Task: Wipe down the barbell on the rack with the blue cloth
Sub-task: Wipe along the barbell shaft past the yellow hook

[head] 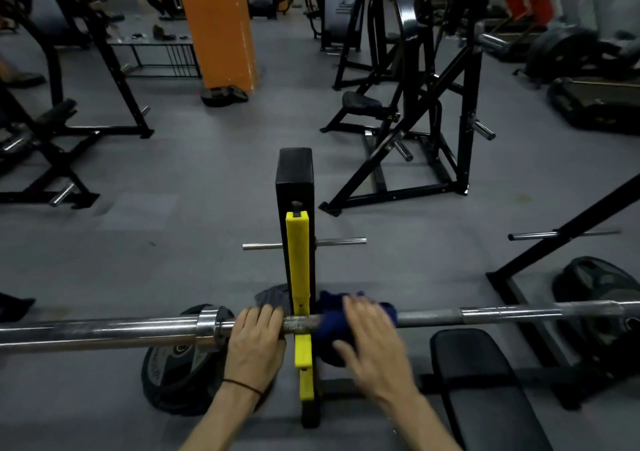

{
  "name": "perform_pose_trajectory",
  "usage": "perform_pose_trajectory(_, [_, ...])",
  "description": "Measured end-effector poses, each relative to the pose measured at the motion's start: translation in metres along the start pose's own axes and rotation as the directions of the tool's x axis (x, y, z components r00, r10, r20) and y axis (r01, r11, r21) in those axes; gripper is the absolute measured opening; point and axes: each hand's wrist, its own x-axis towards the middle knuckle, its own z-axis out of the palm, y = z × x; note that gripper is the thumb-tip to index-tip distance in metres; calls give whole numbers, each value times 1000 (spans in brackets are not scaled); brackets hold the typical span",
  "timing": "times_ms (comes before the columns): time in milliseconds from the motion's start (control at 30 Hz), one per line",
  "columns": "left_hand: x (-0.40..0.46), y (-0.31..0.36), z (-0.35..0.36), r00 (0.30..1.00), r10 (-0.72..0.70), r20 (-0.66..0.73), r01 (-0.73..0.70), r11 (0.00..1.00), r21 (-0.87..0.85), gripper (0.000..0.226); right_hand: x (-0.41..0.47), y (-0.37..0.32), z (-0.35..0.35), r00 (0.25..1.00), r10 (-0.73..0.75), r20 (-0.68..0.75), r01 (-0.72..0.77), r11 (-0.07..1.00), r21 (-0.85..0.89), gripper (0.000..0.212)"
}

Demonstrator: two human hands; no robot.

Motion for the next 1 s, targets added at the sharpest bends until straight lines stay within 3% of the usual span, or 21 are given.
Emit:
perform_pose_trajectory(100, [1, 7, -3, 998, -34, 52, 34, 999, 4, 44, -7, 1, -3, 932, 356, -65, -349, 932, 102, 68])
perform_pose_trajectory(167, [1, 12, -5, 995, -50, 83, 51, 999, -9, 54, 3, -42, 12, 894, 445, -41, -434, 887, 159, 75])
perform_pose_trajectory(200, [0, 11, -5, 995, -45, 88, 46, 999, -15, 57, 4, -60, 17, 929, 370, 8, -366, 915, 171, 78])
perform_pose_trajectory(267, [-2, 7, -6, 994, -15, 108, 18, 999, -28, 63, -1, -59, 12, 991, 84, 102, -96, 988, 122, 79])
perform_pose_trajectory(333, [-3, 2, -7, 993, 9, 119, -4, 999, -36, 67, -5, -19, 2, 997, -53, 56, 52, 998, 19, 74])
perform_pose_trajectory(400, [-4, 2, -8, 989, 5, 148, 1, 999, -39, 69, -11, 8, -5, 993, 113, -37, -113, 994, 4, 70])
perform_pose_trajectory(467, [-3, 5, -9, 983, -18, 180, 27, 999, -47, 70, -8, -11, 2, 919, 391, -43, -386, 918, 93, 74])
perform_pose_trajectory(500, [-2, 6, -9, 982, -26, 189, 37, 998, -51, 70, -2, -34, 9, 895, 445, -34, -437, 890, 133, 77])
perform_pose_trajectory(533, [-2, 6, -9, 981, -28, 191, 38, 998, -51, 70, 4, -55, 14, 913, 407, 9, -403, 900, 167, 78])
perform_pose_trajectory(633, [-4, 3, -10, 979, 3, 202, 10, 998, -62, 72, -1, -49, 12, 989, 45, 140, -60, 993, 104, 76])
perform_pose_trajectory(700, [-3, -1, -12, 981, 18, 193, -5, 998, -64, 72, -7, -3, 1, 997, -13, 77, 12, 1000, 7, 70])
perform_pose_trajectory(800, [-5, -5, -15, 980, 22, 197, -10, 998, -63, 71, -12, 1, -1, 937, 346, -46, -341, 936, 89, 70])
perform_pose_trajectory(867, [-5, -9, -17, 980, -9, 201, 15, 999, -30, 75, 2, -43, 14, 887, 461, -30, -448, 874, 185, 76])
perform_pose_trajectory(933, [-3, -15, -17, 980, -4, 199, 5, 1000, -6, 78, 4, -69, 22, 973, 226, 51, -232, 951, 203, 77])
perform_pose_trajectory(1000, [-2, -17, -15, 983, 25, 182, -29, 999, 17, 80, -2, -45, 13, 993, -17, 115, 4, 994, 106, 74])
